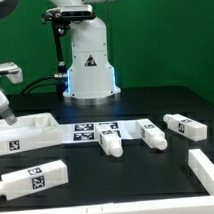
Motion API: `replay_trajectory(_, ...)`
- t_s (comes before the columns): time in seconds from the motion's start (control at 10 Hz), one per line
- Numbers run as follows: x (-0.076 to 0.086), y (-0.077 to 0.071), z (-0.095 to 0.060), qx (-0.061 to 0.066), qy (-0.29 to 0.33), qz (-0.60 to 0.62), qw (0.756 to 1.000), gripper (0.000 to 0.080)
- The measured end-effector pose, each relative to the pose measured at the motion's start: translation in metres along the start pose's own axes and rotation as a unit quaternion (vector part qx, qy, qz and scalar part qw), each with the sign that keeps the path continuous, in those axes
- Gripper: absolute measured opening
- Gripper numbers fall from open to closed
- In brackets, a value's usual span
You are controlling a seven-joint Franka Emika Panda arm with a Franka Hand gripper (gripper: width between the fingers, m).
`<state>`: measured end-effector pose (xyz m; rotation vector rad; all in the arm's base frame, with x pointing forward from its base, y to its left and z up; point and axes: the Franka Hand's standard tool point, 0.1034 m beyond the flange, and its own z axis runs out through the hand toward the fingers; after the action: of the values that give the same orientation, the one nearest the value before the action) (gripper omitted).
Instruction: Assemble desk
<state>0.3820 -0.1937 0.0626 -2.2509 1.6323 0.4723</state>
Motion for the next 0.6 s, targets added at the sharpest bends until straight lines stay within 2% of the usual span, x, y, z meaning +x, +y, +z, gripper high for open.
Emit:
replay_trajectory(0.2,0.005,-0.008,0.027,-0.02,0.026,-0.011,0.999,0.0649)
replay_trajectory(0.3,0.007,-0.009,0.035,-0.023,0.046,-0.014,0.999,0.0649)
replay_trajectory(0.5,0.003,0.0,0.054,-0.034,0.079,-0.017,0.996,0.0649)
replay_trajectory(0.6,0.002,0.004,0.058,-0.04,0.08,-0.02,0.996,0.0649)
